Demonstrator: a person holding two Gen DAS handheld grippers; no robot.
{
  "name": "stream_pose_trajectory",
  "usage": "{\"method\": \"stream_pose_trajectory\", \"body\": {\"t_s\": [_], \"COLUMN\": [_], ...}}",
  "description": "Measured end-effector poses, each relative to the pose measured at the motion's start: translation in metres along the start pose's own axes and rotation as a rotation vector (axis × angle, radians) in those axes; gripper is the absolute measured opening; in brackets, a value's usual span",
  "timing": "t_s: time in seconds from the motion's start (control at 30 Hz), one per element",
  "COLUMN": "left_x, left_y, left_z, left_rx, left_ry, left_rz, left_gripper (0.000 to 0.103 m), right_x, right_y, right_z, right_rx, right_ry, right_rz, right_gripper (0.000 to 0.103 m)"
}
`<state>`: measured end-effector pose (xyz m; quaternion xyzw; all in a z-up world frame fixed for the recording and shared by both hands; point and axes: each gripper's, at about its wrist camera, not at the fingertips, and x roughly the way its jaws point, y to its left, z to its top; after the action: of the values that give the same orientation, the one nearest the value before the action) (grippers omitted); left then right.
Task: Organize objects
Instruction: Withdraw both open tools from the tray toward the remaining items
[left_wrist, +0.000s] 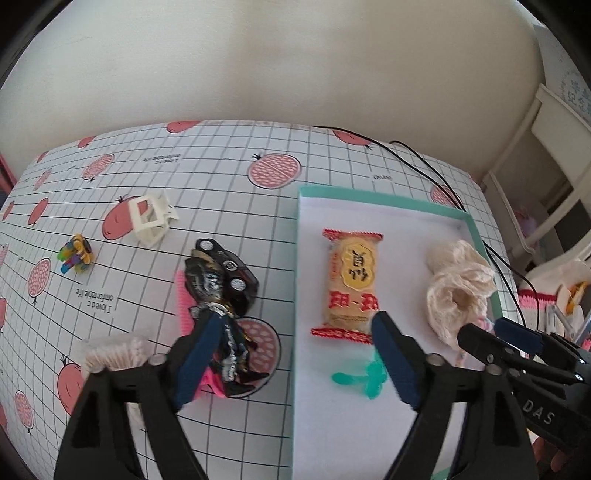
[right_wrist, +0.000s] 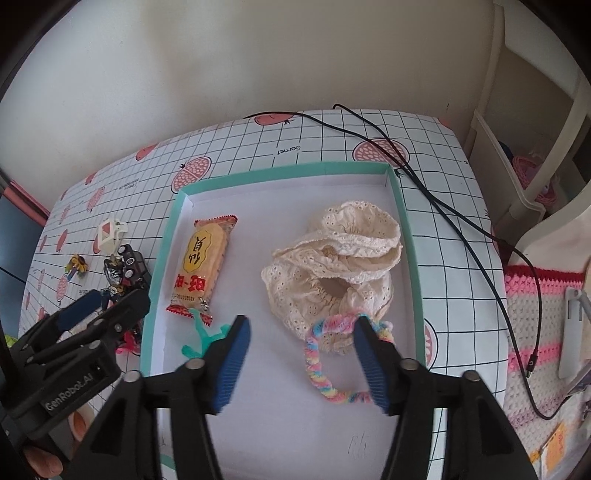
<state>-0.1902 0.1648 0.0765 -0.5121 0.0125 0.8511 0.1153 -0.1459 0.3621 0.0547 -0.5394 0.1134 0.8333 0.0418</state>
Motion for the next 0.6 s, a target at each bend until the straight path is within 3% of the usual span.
{"method": "stream_pose_trajectory", "body": {"t_s": [0.07,0.13,0.3,0.6], "left_x": [0.000,0.001,-0.001,-0.004], "left_y": [0.003,0.006,0.009,0.014], "left_z": [0.000,0.000,0.000,0.002], "left_rx": [-0.014,-0.025,-0.033,-0.049], "left_ry": [-0.006,-0.009,-0.023,-0.044], "left_rz": [0.002,-0.001,0.006,0.004], "left_gripper": [0.088,0.099,0.101,0.101], "right_x": [0.000,0.001,0.001,-0.002], "right_y": [0.000,0.000,0.003,0.007], "right_z": [0.000,0.001,0.001,0.001], "right_rx": [0.001,-0.006,-0.014,-0.024], "right_ry": [-0.003,-0.007,-0.017,-0.036], "right_rz": [0.000,-0.001,-0.003,-0.007], "right_gripper": [0.075,0.086,0.102,0.103]}}
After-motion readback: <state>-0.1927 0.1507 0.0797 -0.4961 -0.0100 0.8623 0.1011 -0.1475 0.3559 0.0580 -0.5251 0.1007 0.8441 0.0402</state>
